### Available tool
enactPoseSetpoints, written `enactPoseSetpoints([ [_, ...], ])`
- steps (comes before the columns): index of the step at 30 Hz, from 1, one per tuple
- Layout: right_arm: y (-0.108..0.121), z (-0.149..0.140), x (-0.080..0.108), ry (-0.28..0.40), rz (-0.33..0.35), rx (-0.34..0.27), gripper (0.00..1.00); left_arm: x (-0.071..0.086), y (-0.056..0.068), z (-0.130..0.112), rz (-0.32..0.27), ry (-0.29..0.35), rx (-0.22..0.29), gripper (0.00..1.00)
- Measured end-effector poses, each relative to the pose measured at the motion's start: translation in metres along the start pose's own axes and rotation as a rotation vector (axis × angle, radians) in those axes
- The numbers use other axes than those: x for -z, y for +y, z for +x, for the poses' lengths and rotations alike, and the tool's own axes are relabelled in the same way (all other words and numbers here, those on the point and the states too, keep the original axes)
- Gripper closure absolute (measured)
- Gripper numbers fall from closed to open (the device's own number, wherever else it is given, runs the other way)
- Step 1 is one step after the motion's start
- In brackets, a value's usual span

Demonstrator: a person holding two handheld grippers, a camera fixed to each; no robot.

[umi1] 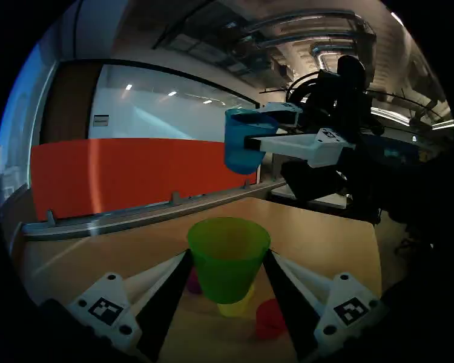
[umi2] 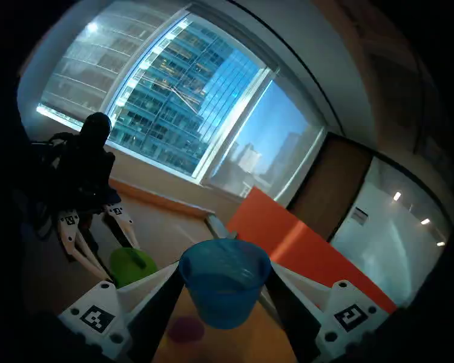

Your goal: Pour water

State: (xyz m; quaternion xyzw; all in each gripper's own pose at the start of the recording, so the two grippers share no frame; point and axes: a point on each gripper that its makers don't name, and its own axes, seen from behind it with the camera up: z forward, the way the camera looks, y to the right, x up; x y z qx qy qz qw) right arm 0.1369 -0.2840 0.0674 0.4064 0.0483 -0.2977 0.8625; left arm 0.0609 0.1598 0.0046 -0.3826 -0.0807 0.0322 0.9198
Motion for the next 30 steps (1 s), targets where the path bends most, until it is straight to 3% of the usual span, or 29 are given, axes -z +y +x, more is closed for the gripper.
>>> enactPoseSetpoints([
  [30,0.013,0.012,-0.028,-0.029,-0.031,0.34,0.1,-0.002,0.005,0.003,-0.017,-0.002,-0.012,0.16],
])
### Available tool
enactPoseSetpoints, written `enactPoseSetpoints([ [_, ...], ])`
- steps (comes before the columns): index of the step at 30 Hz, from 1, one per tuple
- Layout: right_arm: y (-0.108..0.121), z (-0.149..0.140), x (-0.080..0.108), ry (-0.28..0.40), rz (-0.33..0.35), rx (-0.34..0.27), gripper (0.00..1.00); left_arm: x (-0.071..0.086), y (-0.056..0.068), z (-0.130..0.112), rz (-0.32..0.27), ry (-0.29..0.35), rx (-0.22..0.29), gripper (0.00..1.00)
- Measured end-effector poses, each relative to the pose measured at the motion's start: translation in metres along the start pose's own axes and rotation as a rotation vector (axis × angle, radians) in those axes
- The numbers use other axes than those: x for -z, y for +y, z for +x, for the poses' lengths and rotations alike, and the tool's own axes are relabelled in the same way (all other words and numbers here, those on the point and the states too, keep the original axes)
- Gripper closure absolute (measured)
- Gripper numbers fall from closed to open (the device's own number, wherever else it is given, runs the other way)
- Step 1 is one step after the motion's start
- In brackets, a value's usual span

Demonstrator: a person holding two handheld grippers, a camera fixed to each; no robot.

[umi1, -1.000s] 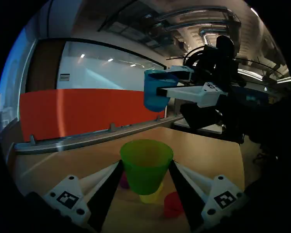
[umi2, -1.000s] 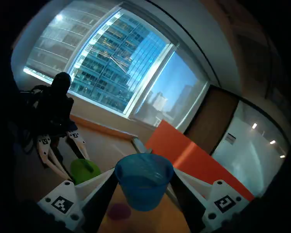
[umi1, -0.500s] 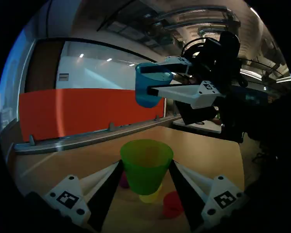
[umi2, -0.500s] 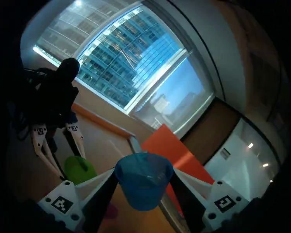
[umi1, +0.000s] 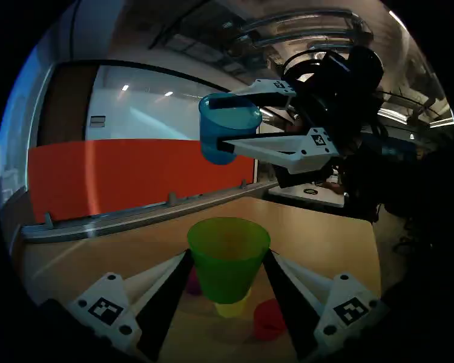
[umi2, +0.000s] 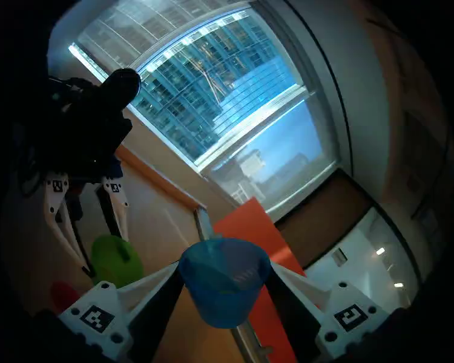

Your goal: Pour water

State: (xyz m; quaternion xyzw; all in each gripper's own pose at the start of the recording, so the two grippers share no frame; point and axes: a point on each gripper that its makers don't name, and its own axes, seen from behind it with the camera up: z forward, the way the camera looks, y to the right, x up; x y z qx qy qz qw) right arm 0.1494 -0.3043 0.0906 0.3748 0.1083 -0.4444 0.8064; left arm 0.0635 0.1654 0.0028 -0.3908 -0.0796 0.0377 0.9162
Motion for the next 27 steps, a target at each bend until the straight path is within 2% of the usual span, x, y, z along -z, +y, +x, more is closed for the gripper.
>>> enactPoseSetpoints([
  [20,0.006,0.005,-0.009,-0.009,-0.029,0.193,0.1,-0.001,0.004,0.002,-0.007,0.004,-0.006,0.16],
  [27,0.009,0.008,-0.011,-0.009,-0.041,0.229,0.1,-0.001,0.004,0.001,-0.006,0.007,-0.005,0.16],
])
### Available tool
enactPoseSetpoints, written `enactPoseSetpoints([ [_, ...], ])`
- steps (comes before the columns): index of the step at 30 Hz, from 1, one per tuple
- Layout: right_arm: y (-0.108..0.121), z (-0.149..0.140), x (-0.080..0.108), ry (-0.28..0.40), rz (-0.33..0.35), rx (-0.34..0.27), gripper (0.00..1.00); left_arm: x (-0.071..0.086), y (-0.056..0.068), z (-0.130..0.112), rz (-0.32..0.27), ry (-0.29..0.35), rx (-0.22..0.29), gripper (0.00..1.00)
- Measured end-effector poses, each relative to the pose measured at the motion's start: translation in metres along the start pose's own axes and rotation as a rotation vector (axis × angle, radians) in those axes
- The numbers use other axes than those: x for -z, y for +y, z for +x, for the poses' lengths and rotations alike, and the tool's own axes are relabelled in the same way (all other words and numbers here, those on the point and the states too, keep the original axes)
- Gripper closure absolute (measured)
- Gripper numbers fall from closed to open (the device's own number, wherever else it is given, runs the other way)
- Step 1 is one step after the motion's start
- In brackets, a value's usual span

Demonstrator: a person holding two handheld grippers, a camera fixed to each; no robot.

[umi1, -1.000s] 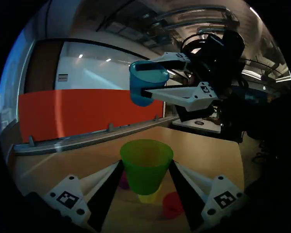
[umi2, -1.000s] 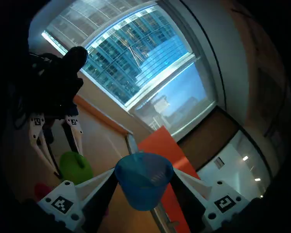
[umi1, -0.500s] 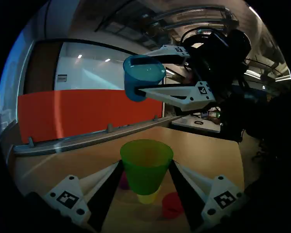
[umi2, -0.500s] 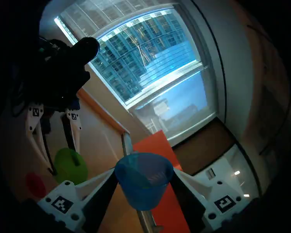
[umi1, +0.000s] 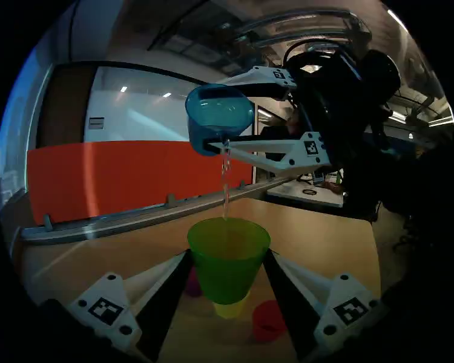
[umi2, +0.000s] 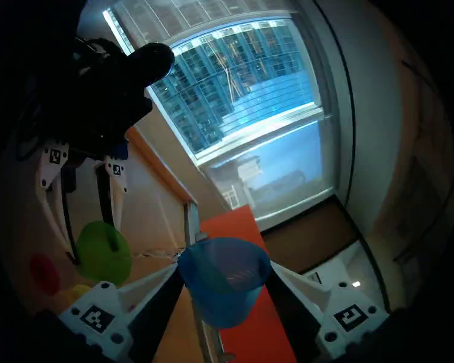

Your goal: Pour water

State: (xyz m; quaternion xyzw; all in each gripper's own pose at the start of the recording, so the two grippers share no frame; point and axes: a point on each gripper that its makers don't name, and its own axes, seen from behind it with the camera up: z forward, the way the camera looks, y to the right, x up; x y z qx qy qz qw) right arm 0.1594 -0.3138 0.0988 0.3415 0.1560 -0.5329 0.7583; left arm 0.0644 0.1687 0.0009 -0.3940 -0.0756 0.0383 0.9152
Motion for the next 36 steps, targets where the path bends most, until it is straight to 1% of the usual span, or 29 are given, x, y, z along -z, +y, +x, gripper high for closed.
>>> enactPoseSetpoints([
  [8,0.0048,0.0011,-0.0011,0.0,-0.013,0.036,0.1,0.0003,-0.0017,-0.0016,0.003,0.001,0.004,0.16],
  [14,0.0053,0.0025,-0.0024,0.002,-0.017,0.053,0.1,0.0006,0.0011,-0.0006,-0.004,0.002,0.0,0.17],
  [26,0.0077,0.0065,-0.0037,0.006,-0.029,0.082,0.1,0.0012,0.0005,0.0009,-0.001,0.007,0.002,0.17],
  [36,0.01,0.0074,-0.0055,0.005,-0.038,0.126,0.1,0.0008,0.0019,0.0017,-0.004,0.007,0.002,0.17],
])
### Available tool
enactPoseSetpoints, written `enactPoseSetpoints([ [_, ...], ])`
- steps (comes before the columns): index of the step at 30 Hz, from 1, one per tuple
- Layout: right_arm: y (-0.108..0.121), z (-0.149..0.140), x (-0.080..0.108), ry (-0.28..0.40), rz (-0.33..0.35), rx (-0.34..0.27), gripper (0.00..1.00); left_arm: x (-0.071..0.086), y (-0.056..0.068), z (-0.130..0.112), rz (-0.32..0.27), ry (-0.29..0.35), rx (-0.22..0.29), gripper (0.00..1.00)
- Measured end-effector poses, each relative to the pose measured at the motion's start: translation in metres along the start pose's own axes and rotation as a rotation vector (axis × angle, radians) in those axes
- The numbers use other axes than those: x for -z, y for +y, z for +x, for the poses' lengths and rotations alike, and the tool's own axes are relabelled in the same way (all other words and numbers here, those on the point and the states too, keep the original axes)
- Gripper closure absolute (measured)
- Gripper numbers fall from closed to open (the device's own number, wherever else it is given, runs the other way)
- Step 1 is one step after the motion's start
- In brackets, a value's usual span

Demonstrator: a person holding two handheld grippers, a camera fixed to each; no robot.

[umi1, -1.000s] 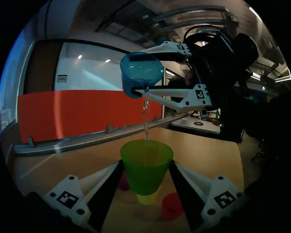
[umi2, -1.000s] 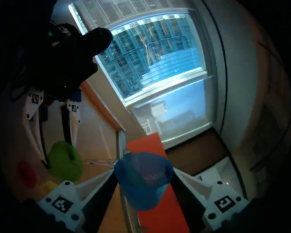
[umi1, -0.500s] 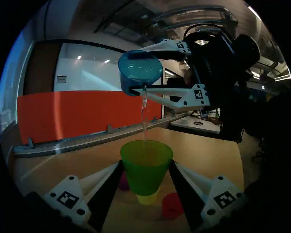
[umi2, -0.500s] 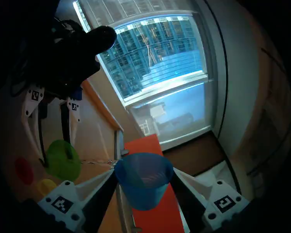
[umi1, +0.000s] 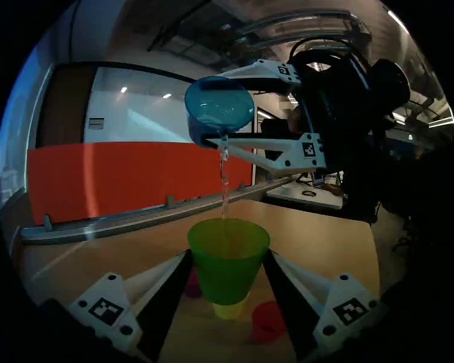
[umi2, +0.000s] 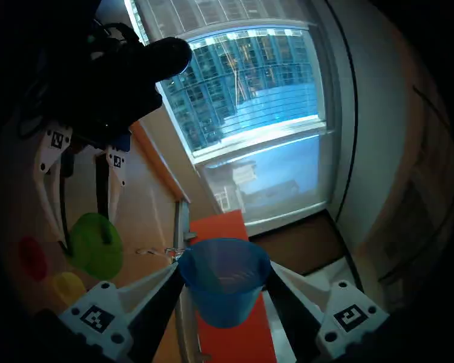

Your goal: Pour water

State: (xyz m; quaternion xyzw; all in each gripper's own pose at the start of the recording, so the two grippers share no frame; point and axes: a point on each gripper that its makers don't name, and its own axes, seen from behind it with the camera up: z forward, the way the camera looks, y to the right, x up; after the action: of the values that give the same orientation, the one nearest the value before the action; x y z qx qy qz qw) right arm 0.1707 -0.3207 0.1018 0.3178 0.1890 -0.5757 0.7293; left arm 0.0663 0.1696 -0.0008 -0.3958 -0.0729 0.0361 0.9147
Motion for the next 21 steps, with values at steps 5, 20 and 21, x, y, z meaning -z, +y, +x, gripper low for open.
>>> enactPoseSetpoints([
  [5,0.0007,0.0004,-0.001,0.0,-0.002,0.016,0.1,-0.0012,-0.0004,0.0007,-0.001,0.001,0.0,0.17],
  [20,0.0044,0.004,-0.0033,0.007,-0.011,0.076,0.11,-0.0016,-0.0005,0.003,-0.003,0.004,0.001,0.17],
  [21,0.0045,0.0043,-0.0031,0.008,-0.012,0.079,0.11,-0.0017,-0.0005,0.003,-0.003,0.004,0.0,0.17],
])
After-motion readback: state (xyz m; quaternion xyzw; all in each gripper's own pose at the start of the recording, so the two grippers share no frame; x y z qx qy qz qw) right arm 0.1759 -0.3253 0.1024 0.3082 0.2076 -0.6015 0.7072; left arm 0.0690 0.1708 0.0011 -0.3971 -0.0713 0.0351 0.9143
